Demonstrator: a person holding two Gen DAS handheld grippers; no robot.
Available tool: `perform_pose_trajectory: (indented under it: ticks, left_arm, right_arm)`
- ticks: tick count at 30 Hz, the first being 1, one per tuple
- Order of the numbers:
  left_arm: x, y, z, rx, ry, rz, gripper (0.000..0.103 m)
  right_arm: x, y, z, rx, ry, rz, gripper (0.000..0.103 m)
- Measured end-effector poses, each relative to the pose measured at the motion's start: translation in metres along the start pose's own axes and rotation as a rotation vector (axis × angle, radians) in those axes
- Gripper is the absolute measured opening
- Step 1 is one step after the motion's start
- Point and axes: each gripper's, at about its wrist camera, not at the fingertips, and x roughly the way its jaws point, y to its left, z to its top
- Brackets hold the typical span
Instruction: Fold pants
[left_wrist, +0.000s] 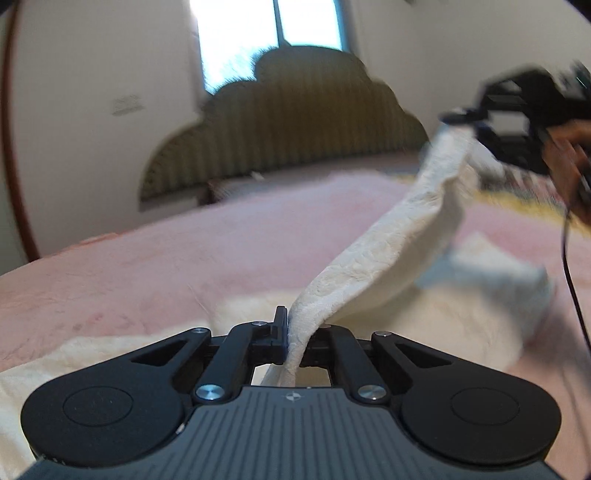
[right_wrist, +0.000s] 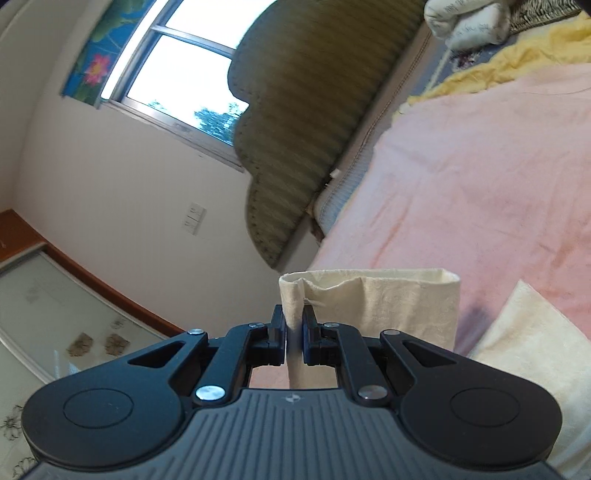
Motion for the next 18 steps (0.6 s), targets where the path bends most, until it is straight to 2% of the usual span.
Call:
perform_pose_trajectory:
  ticks: [2,3,5,6,7,8,10,13,18]
  left_arm:
    - [-0.009,0.008,0.004,-0.051,-0.067,0.025,0.011]
    - [-0.01,0.007,0.004,-0.045,-0.076,0.015,0.012]
    - [-0.006,-0.006,-0.002,0.051,-0.008,-0.037,0.011]
    - [-0.003,-0.013,-0.008,0.089,0.034,-0.073,0.011]
    - [0.0,-0.02,-0.016,0.112,0.074,-0.11,0.013]
    - [0.004,-0.026,-0.024,0.129,0.119,-0.149,0.013]
    - [0.005,-0.036,-0.034,0.162,0.156,-0.181,0.013]
    - [0.006,-0.038,-0.036,0.187,0.155,-0.181,0.012]
    - [0.002,-0.034,-0.036,0.193,0.149,-0.19,0.012]
  right_arm:
    - [-0.016,0.016,0.0,-0.094,-0.066,0.104,0.009]
    - [-0.025,0.022,0.0,-0.141,-0.098,0.148,0.009]
    - [-0.045,0.02,-0.005,-0.2,-0.145,0.196,0.009]
    - [-0.052,0.012,-0.007,-0.201,-0.148,0.163,0.009]
    - [-0.058,-0.002,-0.009,-0.172,-0.131,0.077,0.009]
    - [-0.061,-0.018,-0.012,-0.127,-0.115,-0.005,0.009]
    - [-0.073,-0.064,-0.022,0.015,-0.09,-0.153,0.009]
    - [-0.09,-0.107,-0.041,0.149,-0.087,-0.22,0.009]
    - [-0.091,-0.096,-0.04,0.084,-0.069,-0.247,0.009]
